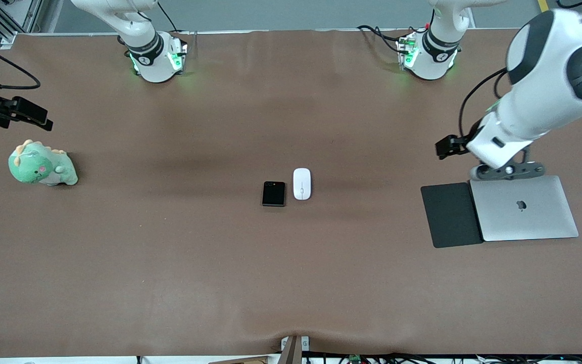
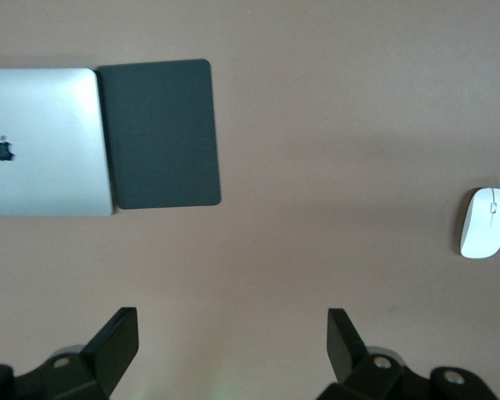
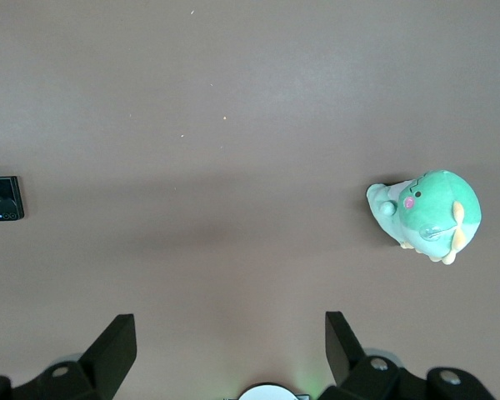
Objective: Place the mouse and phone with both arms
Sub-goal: 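Move the left gripper over the white mouse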
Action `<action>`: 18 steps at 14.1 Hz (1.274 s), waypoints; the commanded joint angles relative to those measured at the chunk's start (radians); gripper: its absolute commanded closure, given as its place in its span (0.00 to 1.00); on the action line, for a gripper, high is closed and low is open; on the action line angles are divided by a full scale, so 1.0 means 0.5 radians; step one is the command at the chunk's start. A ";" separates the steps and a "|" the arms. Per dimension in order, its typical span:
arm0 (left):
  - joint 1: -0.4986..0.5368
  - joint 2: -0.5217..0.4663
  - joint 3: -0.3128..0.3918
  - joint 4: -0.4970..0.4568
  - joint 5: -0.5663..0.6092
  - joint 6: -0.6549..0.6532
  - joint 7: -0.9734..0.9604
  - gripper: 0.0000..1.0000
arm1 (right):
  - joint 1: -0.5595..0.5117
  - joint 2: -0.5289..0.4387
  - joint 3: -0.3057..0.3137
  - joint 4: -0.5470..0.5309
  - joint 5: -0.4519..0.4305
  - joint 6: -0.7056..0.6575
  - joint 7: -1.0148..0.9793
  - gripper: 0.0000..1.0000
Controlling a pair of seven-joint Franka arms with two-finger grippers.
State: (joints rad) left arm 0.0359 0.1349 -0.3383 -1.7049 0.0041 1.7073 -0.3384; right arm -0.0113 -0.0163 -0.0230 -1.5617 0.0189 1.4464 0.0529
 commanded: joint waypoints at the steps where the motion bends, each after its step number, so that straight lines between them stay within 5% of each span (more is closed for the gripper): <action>1: -0.126 0.135 -0.014 -0.008 0.025 0.138 -0.130 0.00 | 0.004 -0.020 0.000 0.006 -0.010 -0.018 0.026 0.00; 13: -0.636 0.690 -0.014 0.017 0.218 0.840 -0.865 0.00 | 0.013 0.008 0.000 0.009 -0.013 -0.009 0.029 0.00; 18: -0.878 0.981 0.002 0.185 0.317 1.000 -1.206 0.00 | 0.016 0.017 0.003 0.009 -0.010 -0.006 0.026 0.00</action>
State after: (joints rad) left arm -0.3612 0.5581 -0.3451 -1.6855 0.1175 2.2007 -0.8809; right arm -0.0105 -0.0127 -0.0218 -1.5627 0.0189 1.4464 0.0529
